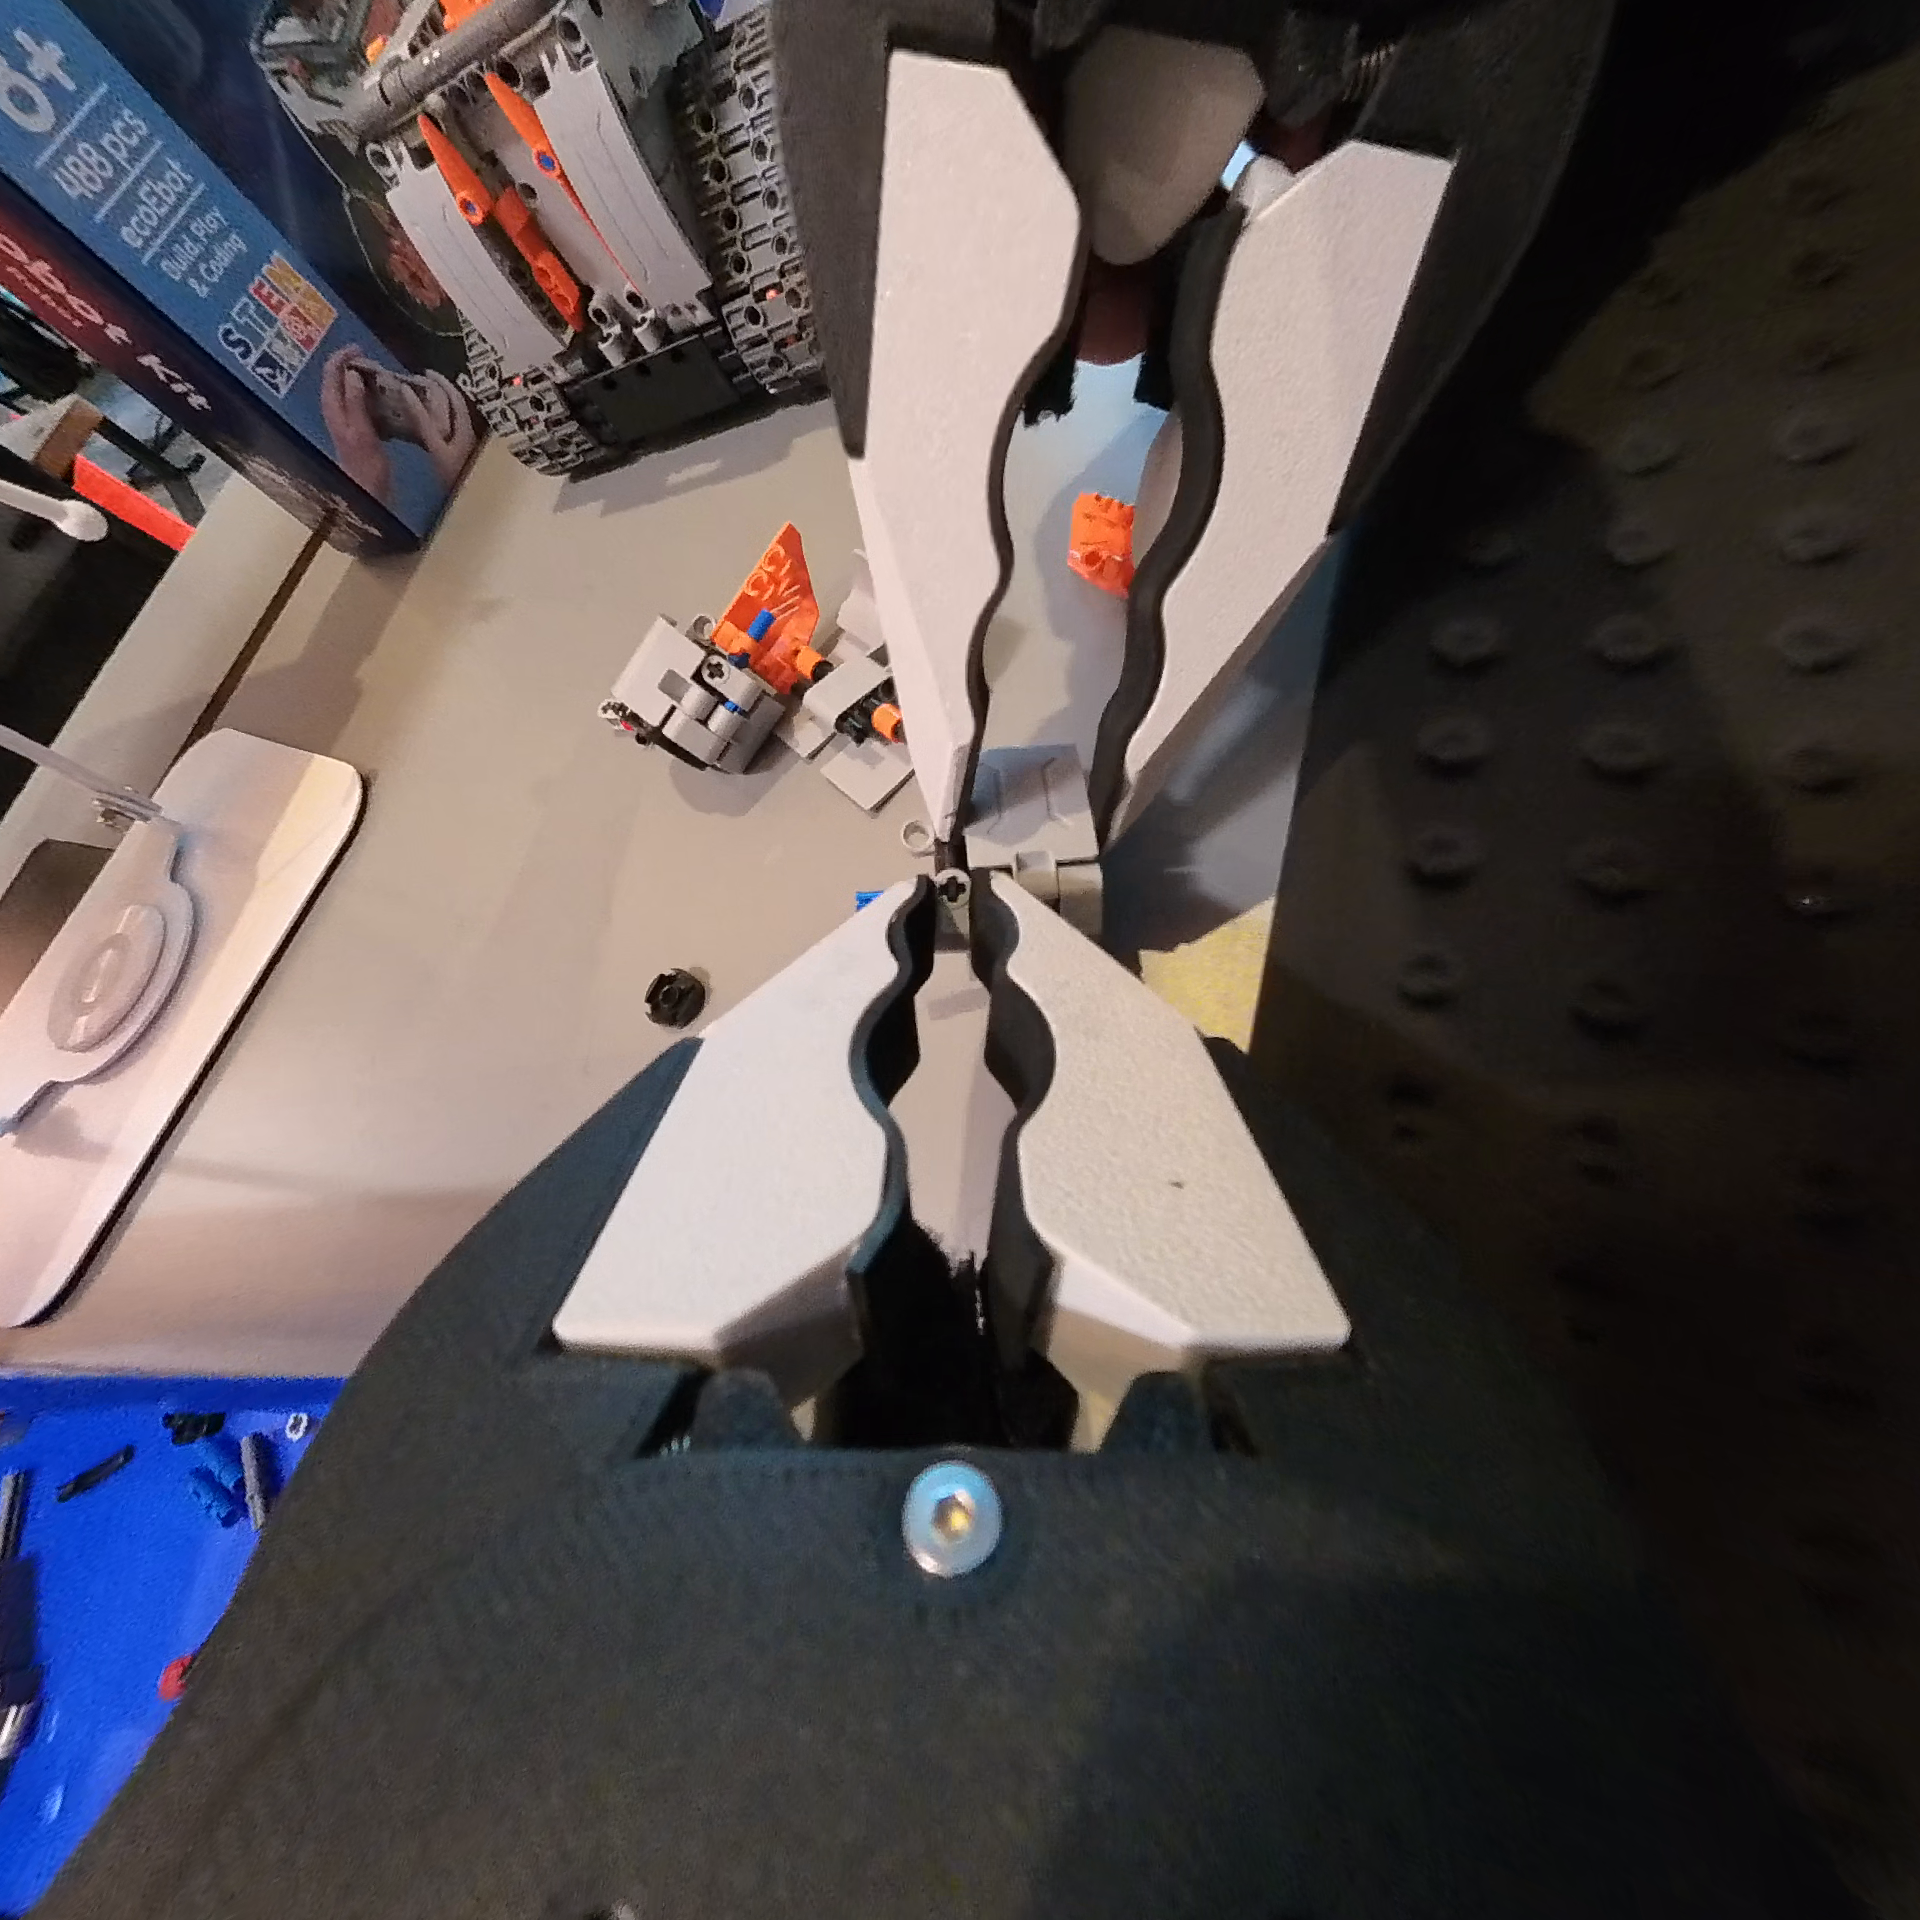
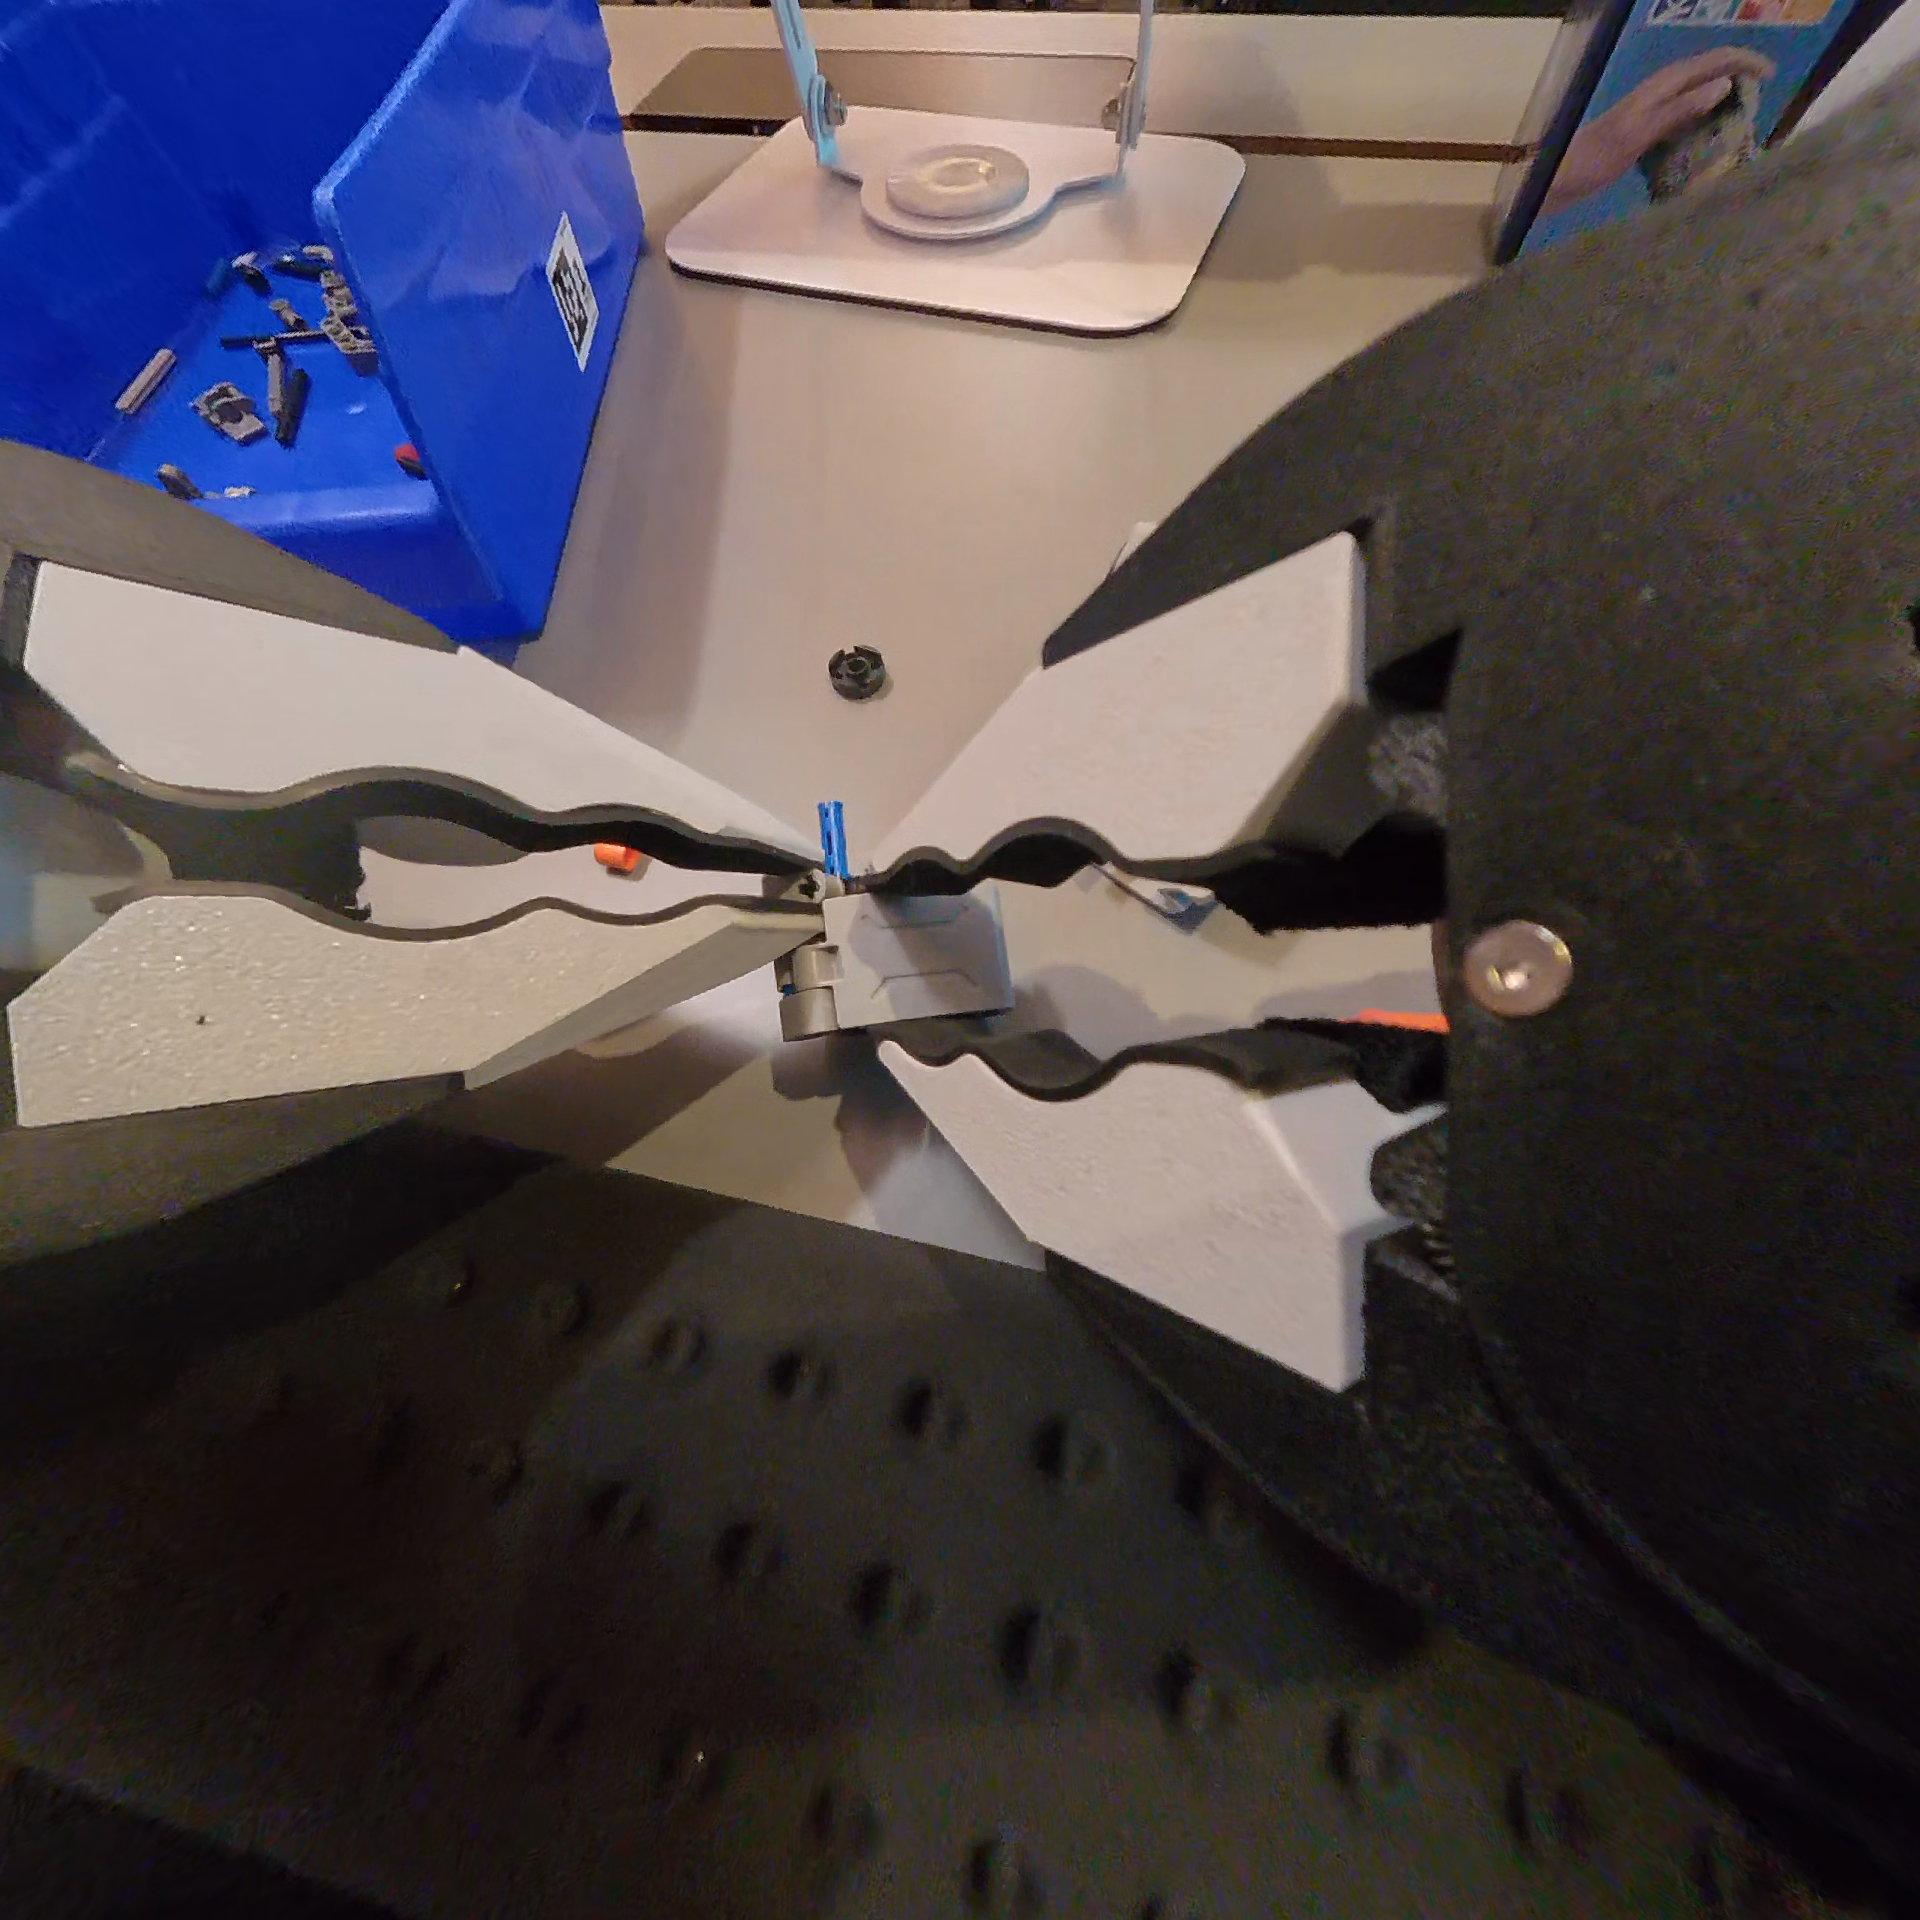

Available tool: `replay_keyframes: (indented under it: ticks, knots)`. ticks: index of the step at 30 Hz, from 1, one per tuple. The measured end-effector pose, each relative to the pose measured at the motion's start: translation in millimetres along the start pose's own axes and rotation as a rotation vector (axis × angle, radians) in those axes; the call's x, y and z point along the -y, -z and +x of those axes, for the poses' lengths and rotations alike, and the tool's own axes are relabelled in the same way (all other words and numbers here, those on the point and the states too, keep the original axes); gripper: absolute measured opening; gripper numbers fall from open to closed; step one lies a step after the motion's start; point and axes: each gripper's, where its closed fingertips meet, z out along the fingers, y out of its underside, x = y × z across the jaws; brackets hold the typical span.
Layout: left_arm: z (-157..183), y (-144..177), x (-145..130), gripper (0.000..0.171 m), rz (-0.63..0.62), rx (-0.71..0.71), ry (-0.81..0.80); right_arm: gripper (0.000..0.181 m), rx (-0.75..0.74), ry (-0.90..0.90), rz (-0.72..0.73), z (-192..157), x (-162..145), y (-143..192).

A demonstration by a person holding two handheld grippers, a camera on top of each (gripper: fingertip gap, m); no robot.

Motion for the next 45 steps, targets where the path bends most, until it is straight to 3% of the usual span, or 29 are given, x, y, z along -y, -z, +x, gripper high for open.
replay_keyframes:
  ticks: [15,21,32,40,42,45]
  knots:
    - [-1,10,11,0.003,0.122,-0.028,0.077,0.021,0.039,-0.072,0.062,-1,2,0]
    - [-6,15,15,0.003,0.196,-0.098,0.208,0.021,0.046,-0.082,0.121,2,8,6]
    - [-12,12,8,0.004,0.151,-0.053,0.211,0.021,-0.009,-0.035,0.097,5,10,5]
    - [-14,1,-4,0.005,0.070,-0.062,0.259,0.020,-0.120,0.133,-0.012,4,4,-4]
    - [-14,1,-4,0.005,0.063,-0.059,0.254,0.020,-0.103,0.096,0.007,4,4,-4]
    - [-17,3,1,0.005,0.096,-0.051,0.256,0.021,0.030,-0.162,0.136,10,7,1]
